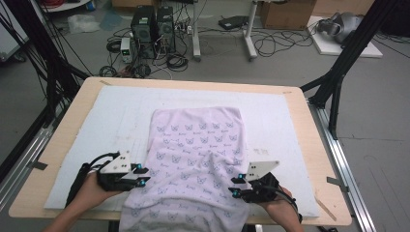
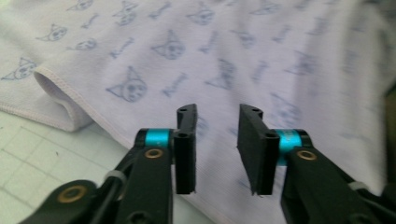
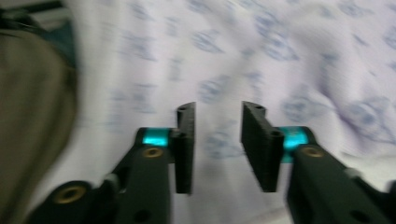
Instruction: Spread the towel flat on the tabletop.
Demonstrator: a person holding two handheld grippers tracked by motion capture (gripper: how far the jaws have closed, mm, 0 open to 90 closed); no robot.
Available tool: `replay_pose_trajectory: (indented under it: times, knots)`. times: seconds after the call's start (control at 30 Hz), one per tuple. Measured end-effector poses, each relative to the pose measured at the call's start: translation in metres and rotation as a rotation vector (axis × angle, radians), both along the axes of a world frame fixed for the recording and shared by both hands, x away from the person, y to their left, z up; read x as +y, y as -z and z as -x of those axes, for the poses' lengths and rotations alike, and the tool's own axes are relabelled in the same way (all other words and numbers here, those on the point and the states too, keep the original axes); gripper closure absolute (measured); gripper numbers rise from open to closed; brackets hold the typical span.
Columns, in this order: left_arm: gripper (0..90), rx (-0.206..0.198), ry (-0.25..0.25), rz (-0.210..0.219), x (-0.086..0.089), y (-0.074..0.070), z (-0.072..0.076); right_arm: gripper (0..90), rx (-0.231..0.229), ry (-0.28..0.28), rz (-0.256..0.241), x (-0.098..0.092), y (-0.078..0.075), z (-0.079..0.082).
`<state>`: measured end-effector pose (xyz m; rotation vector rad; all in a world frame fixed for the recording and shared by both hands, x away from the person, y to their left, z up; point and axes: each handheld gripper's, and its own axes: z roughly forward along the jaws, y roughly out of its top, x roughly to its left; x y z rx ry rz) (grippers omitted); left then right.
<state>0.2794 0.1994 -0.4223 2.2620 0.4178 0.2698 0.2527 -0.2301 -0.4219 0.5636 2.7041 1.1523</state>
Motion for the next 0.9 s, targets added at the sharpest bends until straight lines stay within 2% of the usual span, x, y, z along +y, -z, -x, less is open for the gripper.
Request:
replay_pose_trajectory:
  times: [0.1, 0.17, 0.2, 0.23, 0.27, 0.33, 0.43, 0.5, 0.6, 0.67, 0.73, 0.8, 0.9]
  knots:
    - [60.8, 0.025, -0.021, -0.059, -0.01, 0.014, -0.014, 61.4, 0.018, 0.033, 0.016, -0.001, 0.01, -0.012]
    - [70.1, 0.055, 0.0, -0.029, -0.009, 0.017, -0.016, 65.2, 0.039, 0.046, 0.036, -0.001, 0.017, -0.018]
    - [79.3, 0.062, 0.0, -0.021, -0.009, 0.017, -0.014, 69.3, 0.045, 0.052, 0.017, -0.003, 0.018, -0.019]
    - [86.4, 0.049, 0.003, -0.035, -0.009, 0.016, -0.012, 74.1, 0.051, 0.05, 0.007, -0.005, 0.019, -0.019]
    - [87.2, 0.045, 0.002, -0.04, -0.008, 0.016, -0.01, 80.6, 0.064, 0.039, 0.0, -0.006, 0.019, -0.02]
    - [88.0, 0.056, 0.005, -0.042, -0.005, 0.015, -0.007, 86.7, 0.061, 0.022, 0.006, -0.008, 0.018, -0.018]
    - [88.3, 0.062, 0.007, -0.042, 0.005, 0.013, 0.005, 87.6, 0.072, -0.001, 0.021, -0.011, 0.016, -0.011]
    - [88.3, 0.065, 0.016, -0.034, 0.014, 0.01, 0.018, 87.6, 0.076, -0.023, 0.01, -0.016, 0.012, 0.0]
    - [87.4, 0.069, 0.034, -0.014, 0.022, 0.004, 0.036, 82.9, 0.063, -0.041, -0.032, -0.024, 0.003, 0.014]
    - [82.3, 0.055, 0.036, -0.023, 0.024, 0.001, 0.037, 77.6, 0.04, -0.009, -0.049, -0.03, -0.003, 0.014]
    - [73.4, 0.043, 0.006, -0.009, 0.023, -0.002, 0.032, 75.1, 0.027, 0.039, -0.076, -0.037, -0.006, 0.008]
    - [68.9, 0.026, -0.028, 0.015, 0.02, -0.003, 0.024, 72.9, 0.024, 0.082, -0.085, -0.041, -0.005, -0.001]
    - [63.5, 0.001, -0.08, 0.022, 0.012, -0.002, 0.005, 69.4, 0.033, 0.118, -0.037, -0.037, 0.004, -0.014]
